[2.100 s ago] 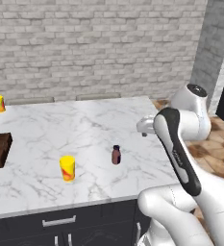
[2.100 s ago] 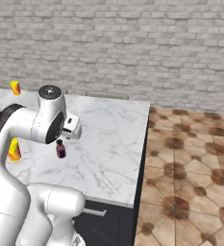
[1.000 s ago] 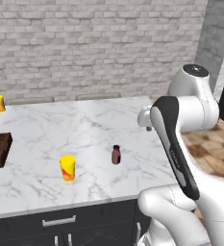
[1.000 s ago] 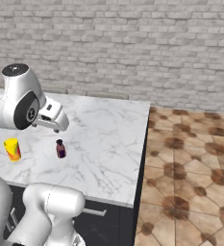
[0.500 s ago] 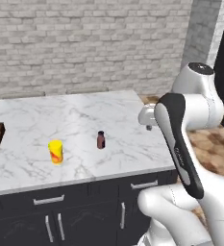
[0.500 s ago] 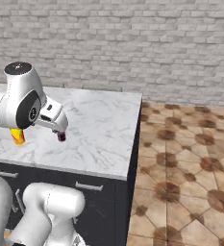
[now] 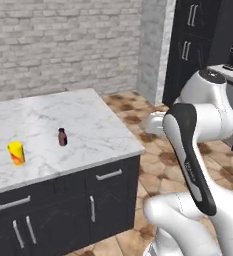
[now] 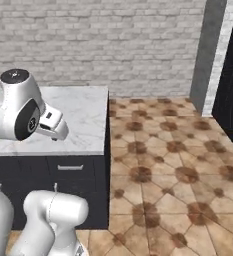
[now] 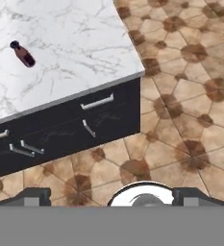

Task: Place the drinks on the dining counter in a tight cluster.

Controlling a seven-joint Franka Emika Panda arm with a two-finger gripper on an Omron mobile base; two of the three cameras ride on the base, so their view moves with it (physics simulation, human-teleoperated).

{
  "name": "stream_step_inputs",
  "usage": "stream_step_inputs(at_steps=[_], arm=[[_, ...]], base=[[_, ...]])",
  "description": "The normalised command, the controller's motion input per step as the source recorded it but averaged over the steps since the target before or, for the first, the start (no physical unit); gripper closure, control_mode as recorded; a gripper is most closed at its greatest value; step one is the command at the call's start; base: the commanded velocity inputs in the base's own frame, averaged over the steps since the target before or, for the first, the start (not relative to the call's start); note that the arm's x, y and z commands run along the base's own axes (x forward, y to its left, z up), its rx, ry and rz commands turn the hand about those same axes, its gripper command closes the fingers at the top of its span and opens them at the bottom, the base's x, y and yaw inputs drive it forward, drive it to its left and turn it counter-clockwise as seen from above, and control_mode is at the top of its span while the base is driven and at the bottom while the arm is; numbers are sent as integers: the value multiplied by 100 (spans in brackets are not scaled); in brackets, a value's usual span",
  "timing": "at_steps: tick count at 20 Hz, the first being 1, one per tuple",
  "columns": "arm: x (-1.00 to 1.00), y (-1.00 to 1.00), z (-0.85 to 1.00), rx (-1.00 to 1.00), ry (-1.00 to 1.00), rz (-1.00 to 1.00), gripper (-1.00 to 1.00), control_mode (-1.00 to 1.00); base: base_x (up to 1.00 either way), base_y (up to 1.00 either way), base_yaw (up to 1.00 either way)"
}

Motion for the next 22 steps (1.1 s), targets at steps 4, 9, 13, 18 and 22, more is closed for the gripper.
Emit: stream_step_inputs(at_steps=[4,9,13,18,22], arm=[[0,0,0,0,0,0,-100,100],[0,0,0,0,0,0,-100,100],[0,0,0,0,0,0,-100,100],[0,0,0,0,0,0,-100,100],[0,0,0,0,0,0,-100,100]], base=[[0,0,-92],[0,0,-99],[0,0,-99],[0,0,-100],[0,1,-100]])
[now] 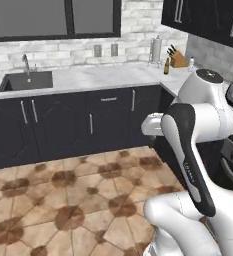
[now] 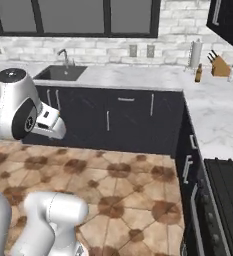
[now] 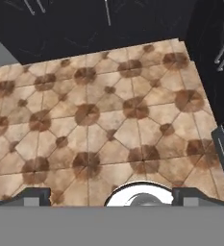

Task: Place the drinks on the dining counter in a tight cluster.

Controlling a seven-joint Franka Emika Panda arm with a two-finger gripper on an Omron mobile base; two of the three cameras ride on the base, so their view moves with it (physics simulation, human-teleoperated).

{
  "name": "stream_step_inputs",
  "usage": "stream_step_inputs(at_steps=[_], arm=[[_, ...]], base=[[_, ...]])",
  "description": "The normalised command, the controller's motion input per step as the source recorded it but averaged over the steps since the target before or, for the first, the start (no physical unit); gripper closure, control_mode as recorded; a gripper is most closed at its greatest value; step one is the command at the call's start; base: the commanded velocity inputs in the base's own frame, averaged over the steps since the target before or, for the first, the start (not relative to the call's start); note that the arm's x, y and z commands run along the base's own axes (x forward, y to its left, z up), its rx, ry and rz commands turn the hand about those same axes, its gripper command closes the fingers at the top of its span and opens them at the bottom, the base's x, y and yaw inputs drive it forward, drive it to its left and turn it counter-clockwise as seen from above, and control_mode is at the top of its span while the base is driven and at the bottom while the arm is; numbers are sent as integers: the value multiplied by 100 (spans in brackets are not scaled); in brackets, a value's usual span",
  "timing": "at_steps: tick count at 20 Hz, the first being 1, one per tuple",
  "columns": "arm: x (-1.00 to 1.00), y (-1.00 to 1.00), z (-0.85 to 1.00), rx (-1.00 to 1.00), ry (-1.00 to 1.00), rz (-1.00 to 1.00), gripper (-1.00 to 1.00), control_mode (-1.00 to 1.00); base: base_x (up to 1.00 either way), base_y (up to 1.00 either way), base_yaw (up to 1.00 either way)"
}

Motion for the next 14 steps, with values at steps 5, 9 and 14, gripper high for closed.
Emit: stream_step_inputs(at_steps=[5,9,14], arm=[[0,0,0,0,0,0,-100,100],[0,0,0,0,0,0,-100,100],[0,0,0,0,0,0,-100,100]], base=[[85,94,-58],[100,100,-46],[100,83,-42]])
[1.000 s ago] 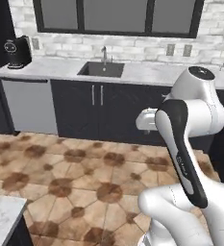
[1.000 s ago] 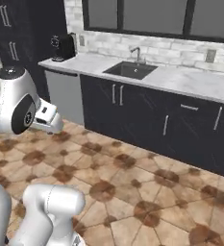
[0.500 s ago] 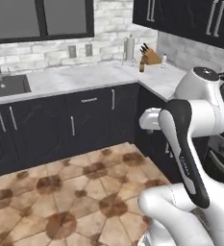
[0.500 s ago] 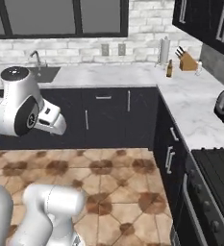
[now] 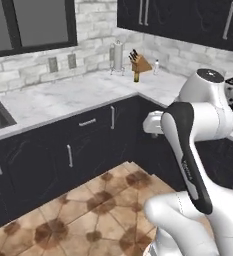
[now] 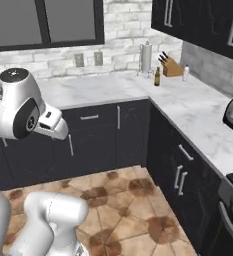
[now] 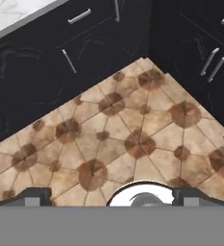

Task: Place the drinks on the dining counter in a tight cluster.

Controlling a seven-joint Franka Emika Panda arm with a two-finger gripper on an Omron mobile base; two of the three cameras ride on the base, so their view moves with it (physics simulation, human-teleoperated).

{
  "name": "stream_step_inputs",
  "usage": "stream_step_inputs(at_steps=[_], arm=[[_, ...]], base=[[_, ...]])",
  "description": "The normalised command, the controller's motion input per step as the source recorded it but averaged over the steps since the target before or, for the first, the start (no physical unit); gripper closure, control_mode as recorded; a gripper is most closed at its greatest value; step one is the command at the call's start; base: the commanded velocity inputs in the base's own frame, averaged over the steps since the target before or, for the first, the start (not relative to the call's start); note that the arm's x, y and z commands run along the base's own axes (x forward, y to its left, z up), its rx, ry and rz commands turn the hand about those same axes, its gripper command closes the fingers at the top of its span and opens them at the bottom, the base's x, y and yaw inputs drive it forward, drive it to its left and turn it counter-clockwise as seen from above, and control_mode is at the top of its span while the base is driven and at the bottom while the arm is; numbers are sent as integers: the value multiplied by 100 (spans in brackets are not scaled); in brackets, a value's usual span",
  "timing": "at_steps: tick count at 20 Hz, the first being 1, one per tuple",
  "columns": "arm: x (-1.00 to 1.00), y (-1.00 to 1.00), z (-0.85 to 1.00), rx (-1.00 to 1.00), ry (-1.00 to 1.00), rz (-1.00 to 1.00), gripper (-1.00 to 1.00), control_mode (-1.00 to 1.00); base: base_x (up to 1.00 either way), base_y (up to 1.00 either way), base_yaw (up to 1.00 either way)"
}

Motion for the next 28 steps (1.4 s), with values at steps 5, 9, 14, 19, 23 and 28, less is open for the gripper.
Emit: stream_step_inputs(at_steps=[5,9,14,19,23,28], arm=[[0,0,0,0,0,0,-100,100],[0,0,0,0,0,0,-100,100],[0,0,0,0,0,0,-100,100],[0,0,0,0,0,0,-100,100],[0,0,0,0,0,0,-100,100],[0,0,0,0,0,0,-100,100]], base=[[100,48,-44],[100,26,-13],[100,14,-8],[85,-36,-5],[64,-57,-34],[69,-33,-37]])
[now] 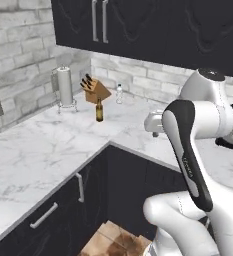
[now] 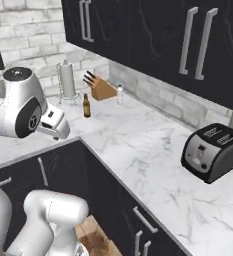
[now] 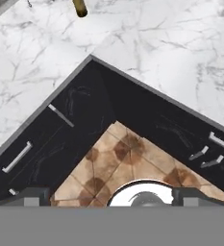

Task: Place the drinks on the dining counter in a tight cluster.

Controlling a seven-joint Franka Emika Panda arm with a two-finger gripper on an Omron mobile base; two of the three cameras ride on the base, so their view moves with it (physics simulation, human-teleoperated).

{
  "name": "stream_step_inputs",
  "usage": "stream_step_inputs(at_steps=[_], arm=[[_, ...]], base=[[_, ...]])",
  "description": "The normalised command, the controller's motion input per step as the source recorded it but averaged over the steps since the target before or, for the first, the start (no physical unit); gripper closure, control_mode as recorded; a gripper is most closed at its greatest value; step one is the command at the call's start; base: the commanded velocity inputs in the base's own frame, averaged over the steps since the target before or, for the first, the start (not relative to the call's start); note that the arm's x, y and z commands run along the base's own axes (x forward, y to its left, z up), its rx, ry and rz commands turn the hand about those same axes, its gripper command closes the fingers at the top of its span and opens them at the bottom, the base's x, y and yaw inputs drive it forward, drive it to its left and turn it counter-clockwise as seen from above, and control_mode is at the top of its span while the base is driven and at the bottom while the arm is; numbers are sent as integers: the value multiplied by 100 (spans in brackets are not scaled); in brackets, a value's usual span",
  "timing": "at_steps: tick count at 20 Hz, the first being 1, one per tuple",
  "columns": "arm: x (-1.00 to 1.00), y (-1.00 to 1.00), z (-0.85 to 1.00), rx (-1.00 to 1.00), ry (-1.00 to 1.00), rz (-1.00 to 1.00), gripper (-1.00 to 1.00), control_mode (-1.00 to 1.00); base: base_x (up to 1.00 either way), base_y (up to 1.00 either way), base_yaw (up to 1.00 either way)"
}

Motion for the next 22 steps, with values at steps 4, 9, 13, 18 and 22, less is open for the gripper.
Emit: stream_step_inputs(at_steps=[4,9,13,18,22], arm=[[0,0,0,0,0,0,-100,100],[0,0,0,0,0,0,-100,100],[0,0,0,0,0,0,-100,100],[0,0,0,0,0,0,-100,100],[0,0,0,0,0,0,-100,100]], base=[[61,38,-9],[59,51,-9],[95,18,-2],[100,-42,1],[100,-72,18]])
